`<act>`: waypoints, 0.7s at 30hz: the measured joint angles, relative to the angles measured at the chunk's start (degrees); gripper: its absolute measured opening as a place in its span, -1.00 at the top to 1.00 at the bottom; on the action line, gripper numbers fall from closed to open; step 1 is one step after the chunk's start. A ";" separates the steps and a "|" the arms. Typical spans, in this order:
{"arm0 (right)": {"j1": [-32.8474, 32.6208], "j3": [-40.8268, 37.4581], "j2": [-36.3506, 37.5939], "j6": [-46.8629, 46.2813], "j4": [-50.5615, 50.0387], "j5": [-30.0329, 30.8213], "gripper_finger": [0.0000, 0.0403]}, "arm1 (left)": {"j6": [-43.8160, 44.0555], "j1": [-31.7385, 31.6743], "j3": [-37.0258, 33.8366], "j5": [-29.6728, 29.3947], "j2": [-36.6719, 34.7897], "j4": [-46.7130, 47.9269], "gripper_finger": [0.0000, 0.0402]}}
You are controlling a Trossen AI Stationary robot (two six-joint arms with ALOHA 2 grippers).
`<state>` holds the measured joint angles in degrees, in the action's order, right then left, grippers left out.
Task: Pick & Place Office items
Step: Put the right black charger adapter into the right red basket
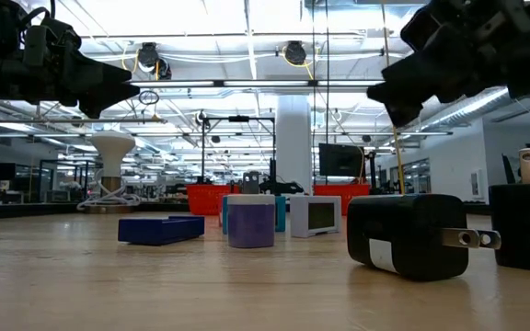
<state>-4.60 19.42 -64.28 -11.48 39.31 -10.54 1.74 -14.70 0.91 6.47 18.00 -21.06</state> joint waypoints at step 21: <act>-14.25 0.00 -8.92 1.72 8.83 -0.22 0.23 | 0.00 0.00 0.02 0.01 -0.02 -0.02 -0.21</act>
<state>-18.85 19.42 -73.19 -9.76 48.15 -10.76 1.74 -14.70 0.93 6.48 17.98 -21.08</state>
